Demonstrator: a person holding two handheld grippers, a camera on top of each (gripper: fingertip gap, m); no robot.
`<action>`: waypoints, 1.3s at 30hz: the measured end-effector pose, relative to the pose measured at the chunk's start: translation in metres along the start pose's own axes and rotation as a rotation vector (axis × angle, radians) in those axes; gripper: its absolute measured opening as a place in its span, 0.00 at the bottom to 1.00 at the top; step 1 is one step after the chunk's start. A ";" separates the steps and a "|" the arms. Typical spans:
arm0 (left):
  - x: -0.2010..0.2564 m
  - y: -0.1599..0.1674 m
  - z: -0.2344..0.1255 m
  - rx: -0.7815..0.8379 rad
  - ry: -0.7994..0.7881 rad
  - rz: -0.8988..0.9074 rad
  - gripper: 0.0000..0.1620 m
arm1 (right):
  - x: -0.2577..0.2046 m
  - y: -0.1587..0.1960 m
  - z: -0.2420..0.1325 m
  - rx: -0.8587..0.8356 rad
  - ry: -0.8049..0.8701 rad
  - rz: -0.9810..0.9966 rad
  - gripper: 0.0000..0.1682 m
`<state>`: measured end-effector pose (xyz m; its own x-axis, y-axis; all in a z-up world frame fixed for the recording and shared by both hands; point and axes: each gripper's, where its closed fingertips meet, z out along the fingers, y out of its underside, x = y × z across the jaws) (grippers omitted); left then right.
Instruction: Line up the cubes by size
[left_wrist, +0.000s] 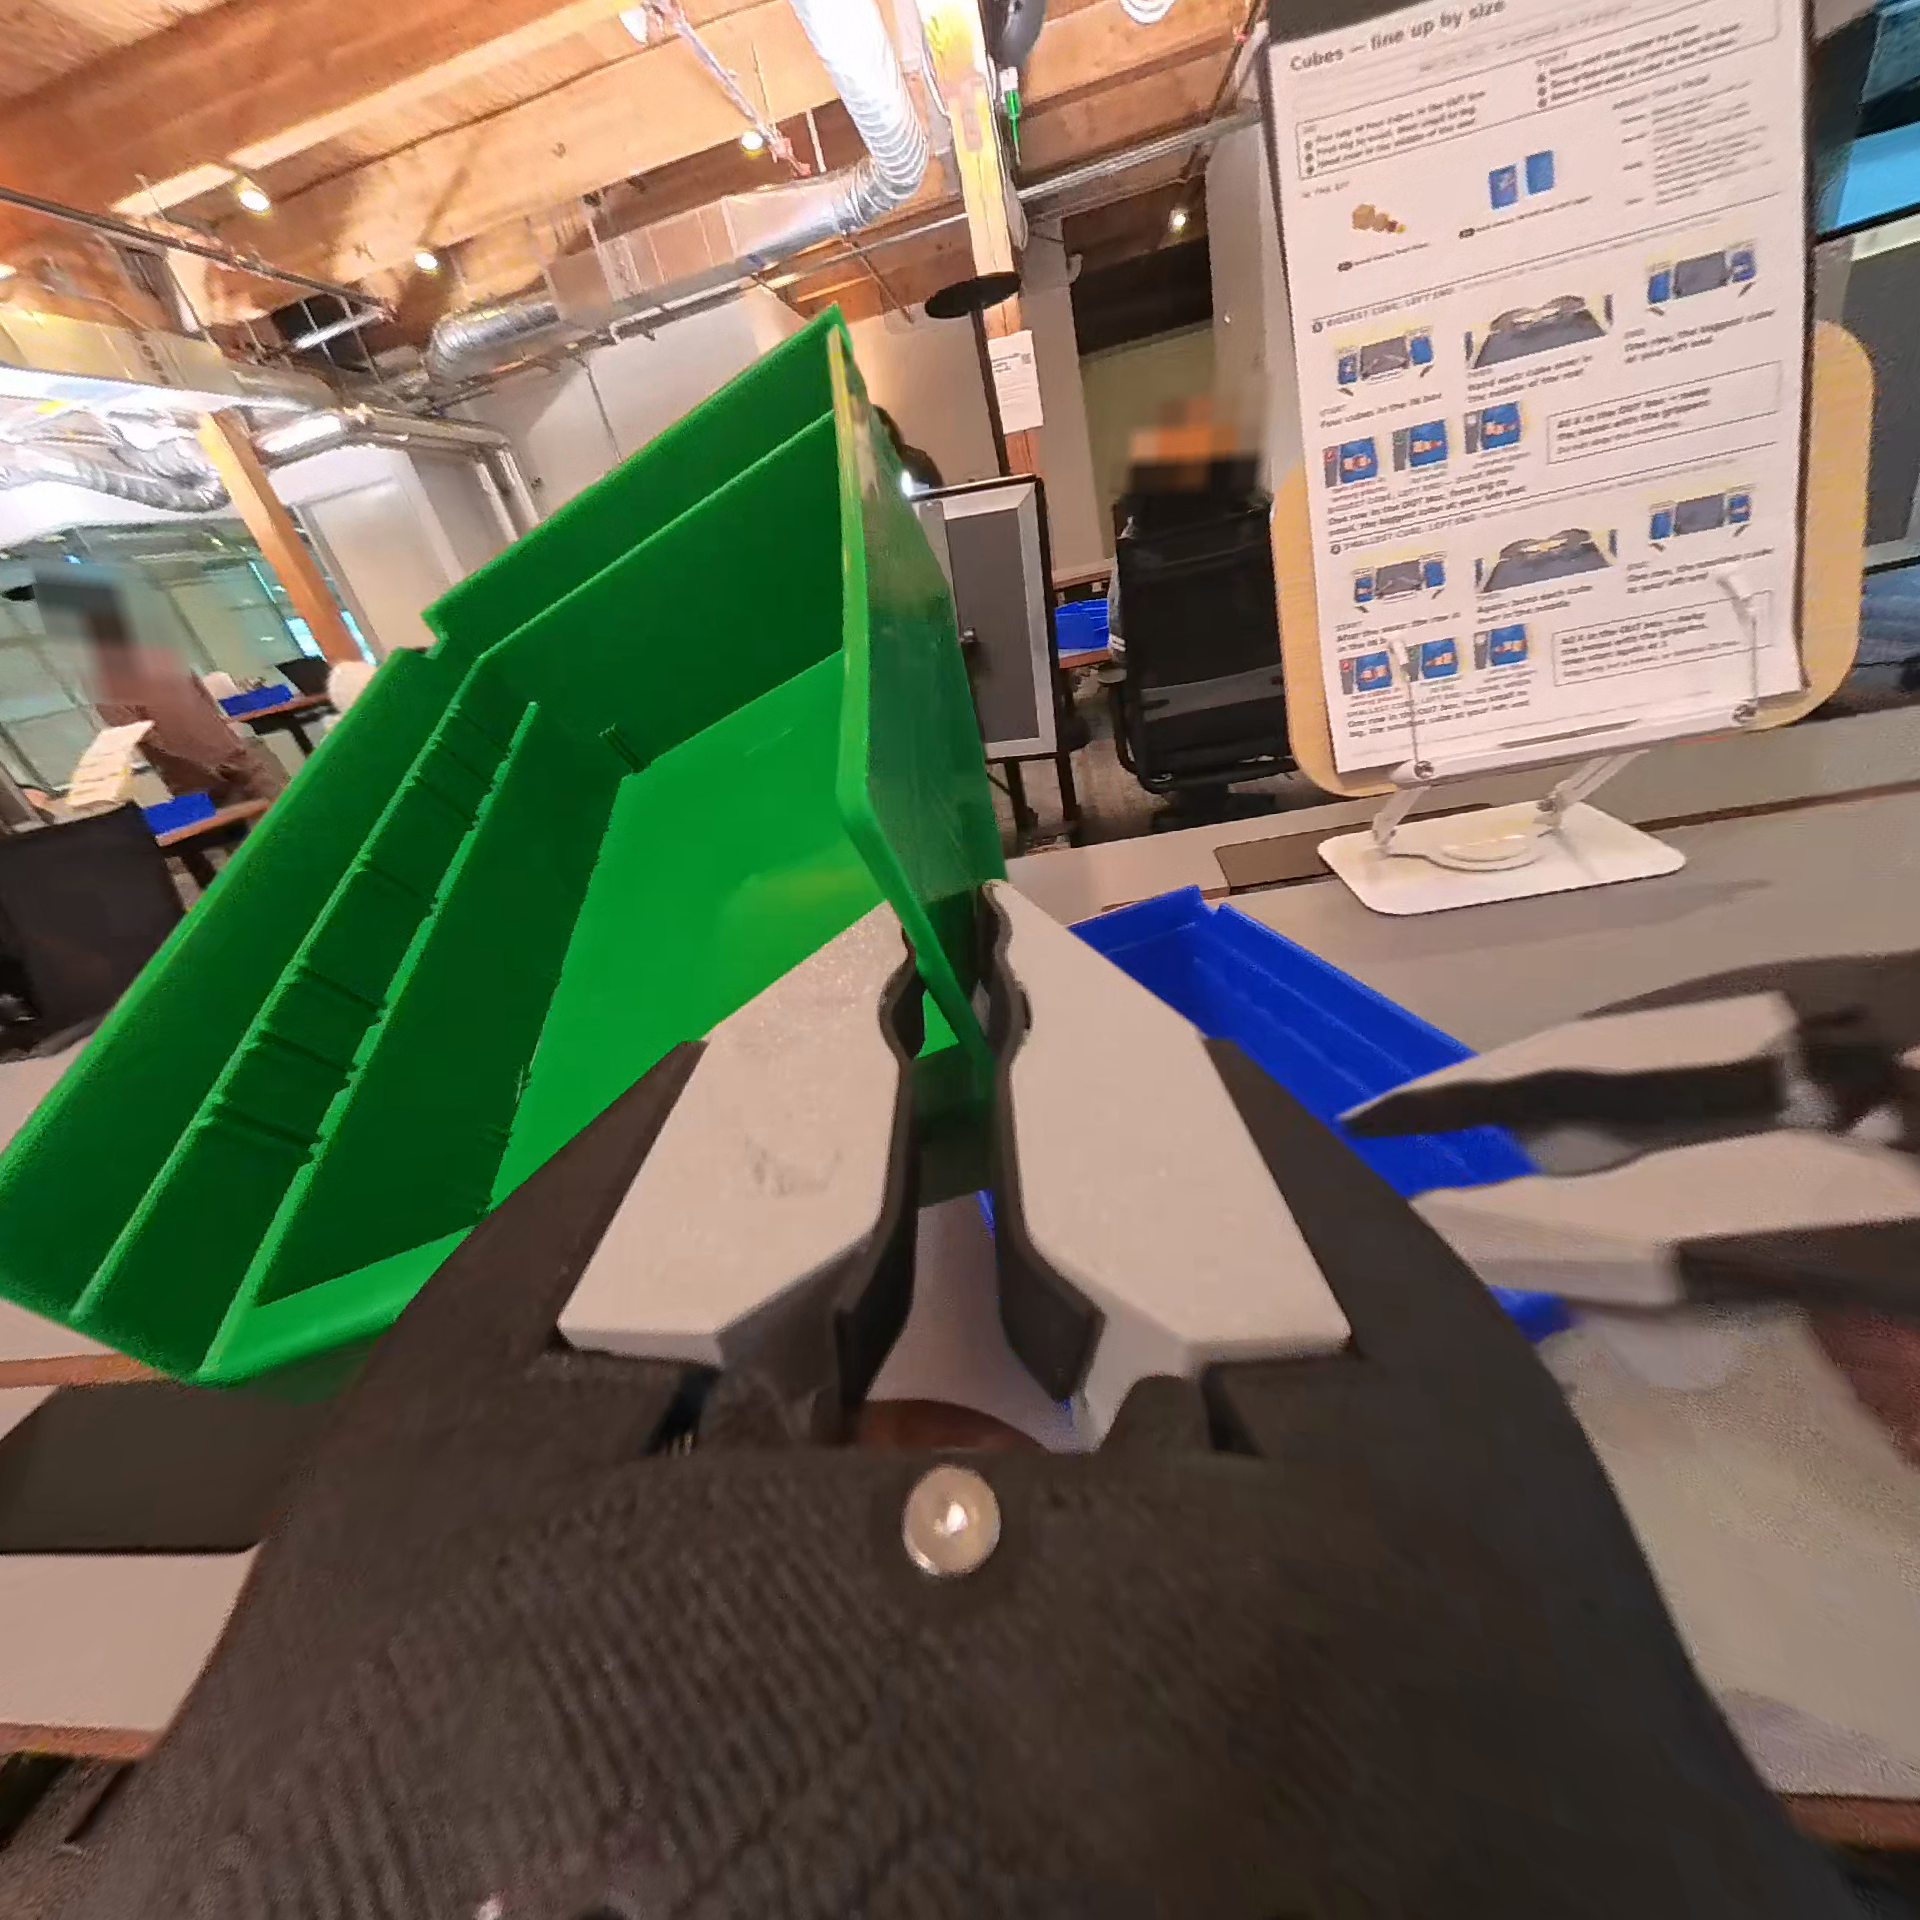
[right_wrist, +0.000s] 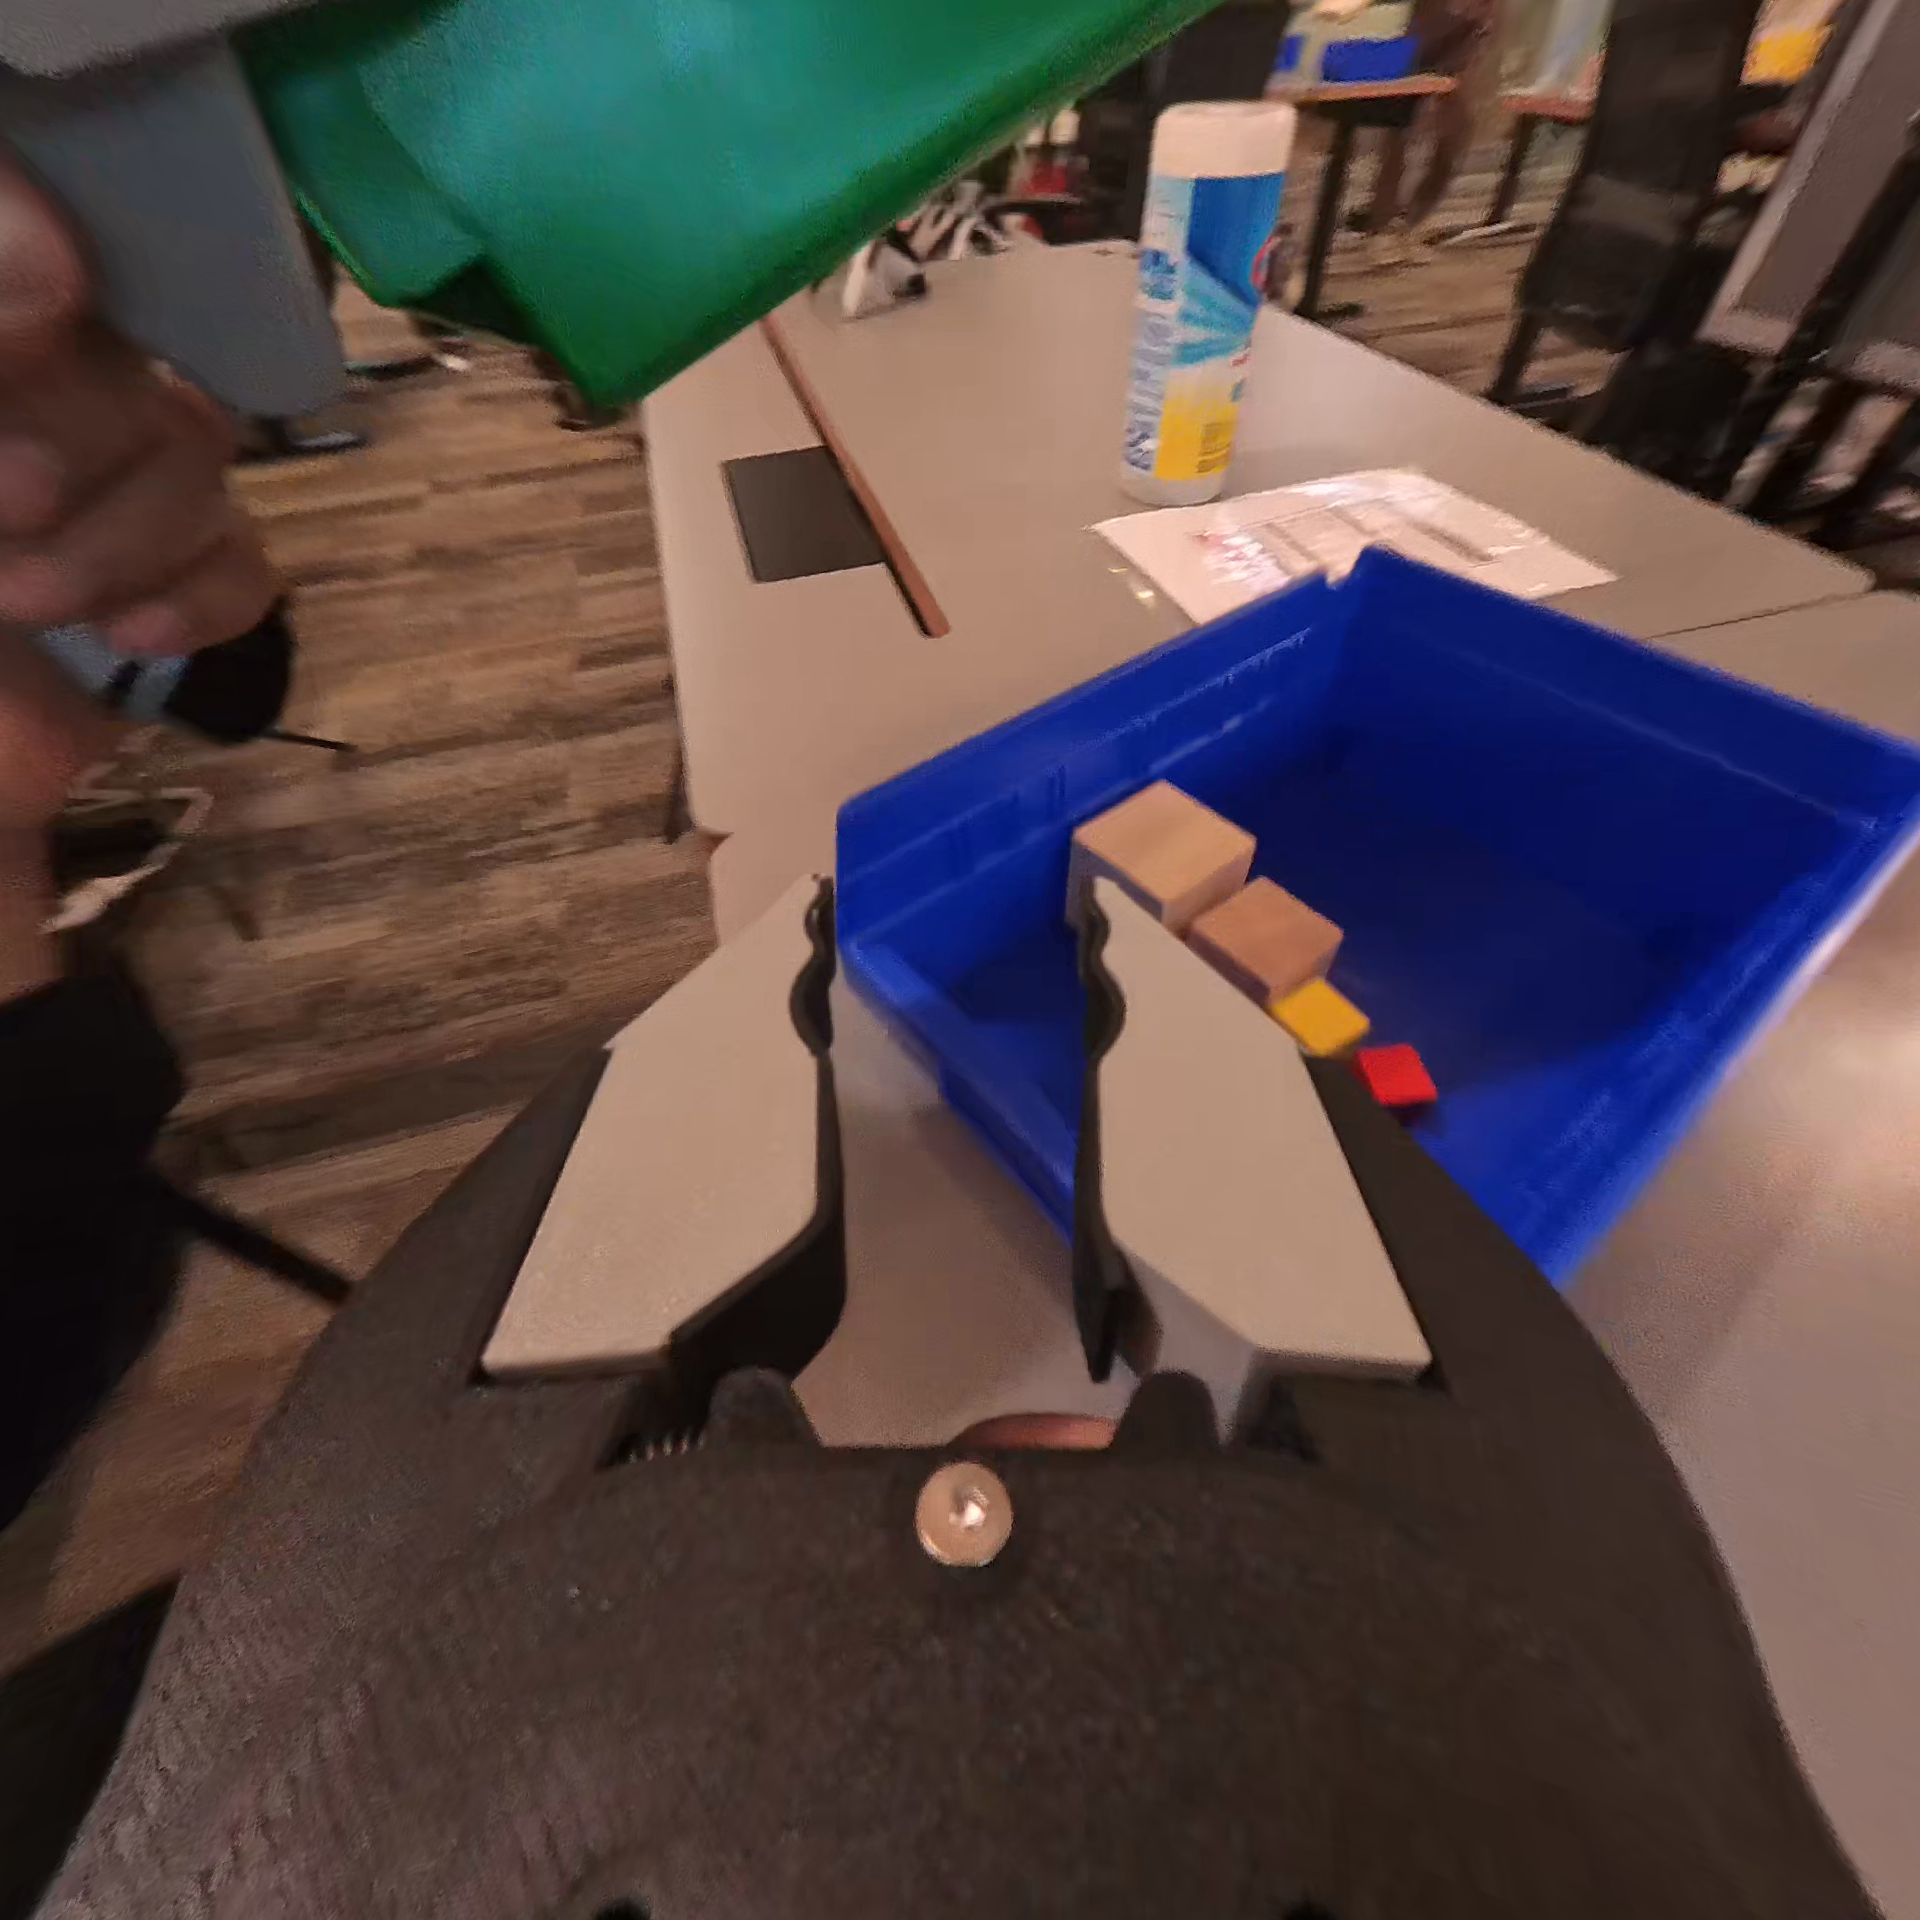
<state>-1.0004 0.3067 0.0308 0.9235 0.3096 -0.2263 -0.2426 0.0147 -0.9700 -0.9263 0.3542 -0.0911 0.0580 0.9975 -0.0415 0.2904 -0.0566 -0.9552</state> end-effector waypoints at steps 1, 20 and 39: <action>0.003 -0.001 -0.002 0.002 0.002 0.017 0.02 | 0.008 0.007 -0.019 -0.006 -0.022 0.033 0.31; 0.371 -0.002 0.017 -0.009 0.768 0.058 0.03 | 0.181 0.134 -0.398 0.024 0.492 0.225 0.36; 0.451 0.071 0.005 -0.127 0.906 0.092 0.15 | 0.124 0.135 -0.345 -0.050 0.310 0.162 0.36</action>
<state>-0.6023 0.4524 -0.1401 0.7952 -0.5594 -0.2338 -0.3413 -0.0943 -0.9352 -0.5501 0.4548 -0.1235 0.3924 0.9151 -0.0926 0.2995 -0.2223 -0.9278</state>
